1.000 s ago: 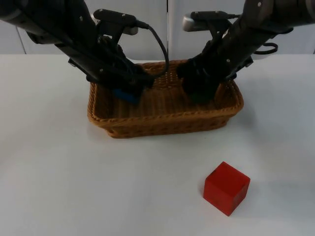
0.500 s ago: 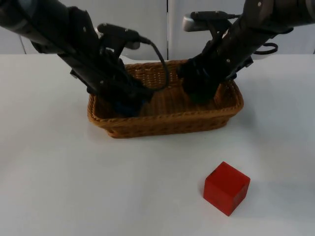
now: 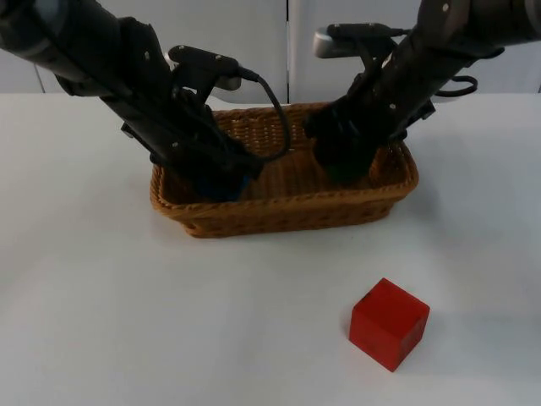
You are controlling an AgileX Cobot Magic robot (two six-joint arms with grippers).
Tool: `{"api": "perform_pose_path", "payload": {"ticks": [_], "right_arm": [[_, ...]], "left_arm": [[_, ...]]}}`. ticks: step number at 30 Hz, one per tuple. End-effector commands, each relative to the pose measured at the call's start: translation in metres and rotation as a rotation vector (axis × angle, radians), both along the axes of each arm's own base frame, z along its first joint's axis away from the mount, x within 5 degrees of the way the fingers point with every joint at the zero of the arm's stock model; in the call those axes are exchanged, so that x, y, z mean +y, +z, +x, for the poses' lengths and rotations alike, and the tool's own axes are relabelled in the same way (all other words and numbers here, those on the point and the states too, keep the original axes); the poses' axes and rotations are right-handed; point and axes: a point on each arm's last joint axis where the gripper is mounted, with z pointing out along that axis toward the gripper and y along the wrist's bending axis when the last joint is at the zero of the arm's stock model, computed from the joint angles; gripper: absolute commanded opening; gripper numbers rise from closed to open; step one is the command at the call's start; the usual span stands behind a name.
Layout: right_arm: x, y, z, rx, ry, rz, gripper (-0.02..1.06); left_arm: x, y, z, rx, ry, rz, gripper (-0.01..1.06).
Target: Pick up one cube with each hand and place exactly two cubes into the same basket, leaving the remaining cube outside.
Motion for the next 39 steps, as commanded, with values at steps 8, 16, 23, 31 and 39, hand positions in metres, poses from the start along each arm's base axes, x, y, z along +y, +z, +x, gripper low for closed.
{"api": "perform_pose_path", "payload": {"ticks": [8, 16, 23, 31, 39], "right_arm": [[0.003, 0.020, -0.002, -0.027, 0.012, 0.015, 0.77], [-0.001, 0.092, -0.011, -0.136, 0.021, 0.063, 0.82], [-0.010, 0.162, -0.031, -0.244, 0.034, 0.109, 0.82], [-0.024, 0.233, -0.062, -0.365, 0.057, 0.152, 0.82], [-0.028, 0.247, -0.073, -0.370, 0.080, 0.143, 0.82]], "left_arm": [[0.000, 0.028, 0.000, -0.044, -0.003, -0.019, 1.05], [0.001, 0.083, -0.005, -0.146, -0.006, -0.058, 1.05], [0.005, 0.133, -0.016, -0.221, -0.013, -0.090, 1.05], [0.014, 0.207, -0.043, -0.359, -0.017, -0.145, 1.05], [0.019, 0.239, -0.060, -0.411, -0.021, -0.172, 1.05]]}}
